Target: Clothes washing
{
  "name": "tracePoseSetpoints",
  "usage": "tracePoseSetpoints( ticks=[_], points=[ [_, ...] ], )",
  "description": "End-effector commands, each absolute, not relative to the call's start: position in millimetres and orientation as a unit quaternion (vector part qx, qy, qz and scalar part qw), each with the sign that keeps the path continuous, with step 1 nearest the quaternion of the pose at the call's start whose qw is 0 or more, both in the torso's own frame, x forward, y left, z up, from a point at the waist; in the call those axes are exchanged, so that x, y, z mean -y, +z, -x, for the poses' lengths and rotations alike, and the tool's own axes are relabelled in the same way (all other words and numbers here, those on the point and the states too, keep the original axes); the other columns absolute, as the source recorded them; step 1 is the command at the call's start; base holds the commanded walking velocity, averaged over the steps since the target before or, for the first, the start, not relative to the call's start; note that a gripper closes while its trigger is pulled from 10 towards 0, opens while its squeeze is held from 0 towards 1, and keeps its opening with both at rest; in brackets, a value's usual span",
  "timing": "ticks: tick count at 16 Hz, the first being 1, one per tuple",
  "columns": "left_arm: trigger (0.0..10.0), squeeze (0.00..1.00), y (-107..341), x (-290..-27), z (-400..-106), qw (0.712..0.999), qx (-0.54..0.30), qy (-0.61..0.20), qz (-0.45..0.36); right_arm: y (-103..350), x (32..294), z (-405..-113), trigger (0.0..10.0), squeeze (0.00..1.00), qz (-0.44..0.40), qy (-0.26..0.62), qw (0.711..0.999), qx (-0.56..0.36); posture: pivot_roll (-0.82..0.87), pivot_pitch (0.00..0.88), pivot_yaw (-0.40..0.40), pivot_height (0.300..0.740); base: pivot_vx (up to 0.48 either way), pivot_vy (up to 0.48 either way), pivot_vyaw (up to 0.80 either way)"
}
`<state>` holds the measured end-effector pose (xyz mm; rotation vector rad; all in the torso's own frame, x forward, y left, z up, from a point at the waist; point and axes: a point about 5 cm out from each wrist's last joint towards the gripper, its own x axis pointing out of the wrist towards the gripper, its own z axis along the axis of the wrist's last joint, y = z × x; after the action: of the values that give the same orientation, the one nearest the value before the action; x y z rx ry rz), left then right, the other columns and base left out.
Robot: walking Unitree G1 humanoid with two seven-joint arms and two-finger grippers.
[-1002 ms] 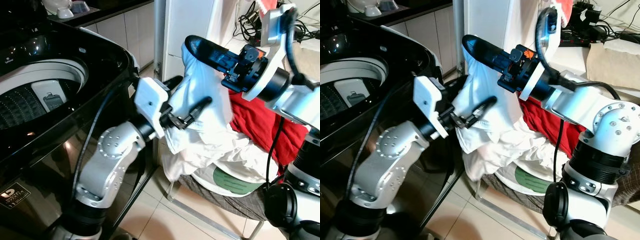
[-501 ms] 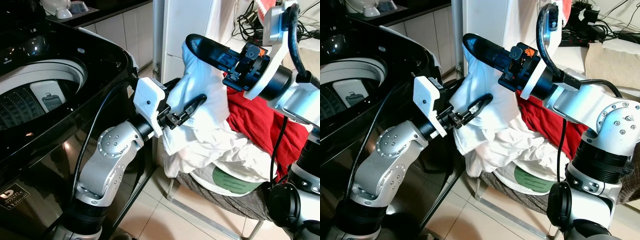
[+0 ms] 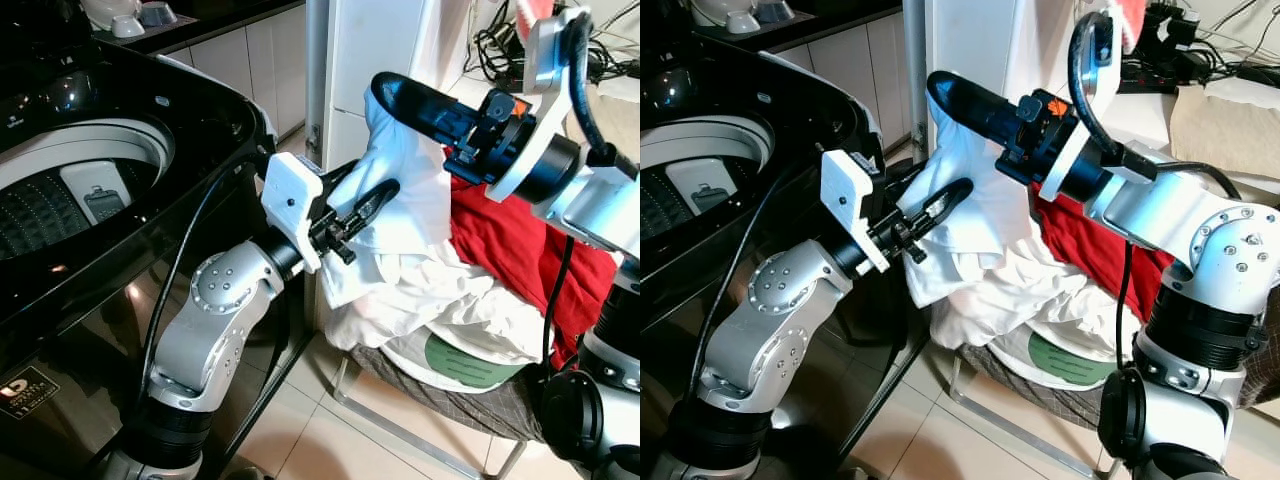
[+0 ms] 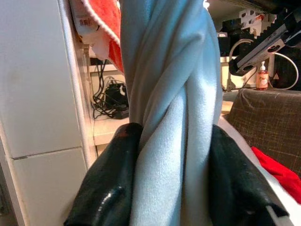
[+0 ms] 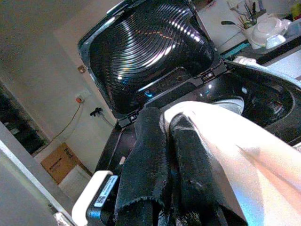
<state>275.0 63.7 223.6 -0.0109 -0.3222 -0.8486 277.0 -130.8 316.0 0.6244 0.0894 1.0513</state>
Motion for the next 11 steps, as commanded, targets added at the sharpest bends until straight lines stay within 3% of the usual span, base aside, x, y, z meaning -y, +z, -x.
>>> tracePoseSetpoints(
  ticks=[1,7,8,9,11],
  points=[
    [0.0,0.00,223.0,-66.5,-277.4,0.901,0.149,-0.407,0.009,321.0,131.4,-272.8,0.0,0.00,-0.289,0.500,0.816,-0.029,-0.03,0.000,-0.006,0.740,0.000,0.000,0.00],
    [0.0,0.00,226.3,-75.2,-284.1,0.916,0.154,-0.370,0.019,320.0,132.5,-273.5,0.0,0.00,-0.277,0.486,0.829,-0.025,-0.03,0.000,-0.003,0.740,0.000,0.000,0.00],
    [0.0,0.00,226.7,-76.8,-285.2,0.918,0.155,-0.364,0.017,320.3,132.6,-273.7,3.7,0.00,-0.273,0.483,0.831,-0.023,-0.03,0.000,-0.003,0.740,0.000,0.000,0.00],
    [0.0,0.00,227.7,-81.2,-288.2,0.924,0.156,-0.349,0.015,319.6,133.8,-274.9,10.0,1.00,-0.269,0.476,0.837,-0.022,-0.03,0.000,-0.003,0.740,0.000,0.000,0.00],
    [0.0,0.00,229.5,-87.4,-291.7,0.931,0.159,-0.328,0.016,320.7,140.3,-276.7,10.0,1.00,-0.276,0.458,0.845,-0.007,-0.03,0.000,-0.002,0.740,0.000,0.000,0.00]
  ],
)
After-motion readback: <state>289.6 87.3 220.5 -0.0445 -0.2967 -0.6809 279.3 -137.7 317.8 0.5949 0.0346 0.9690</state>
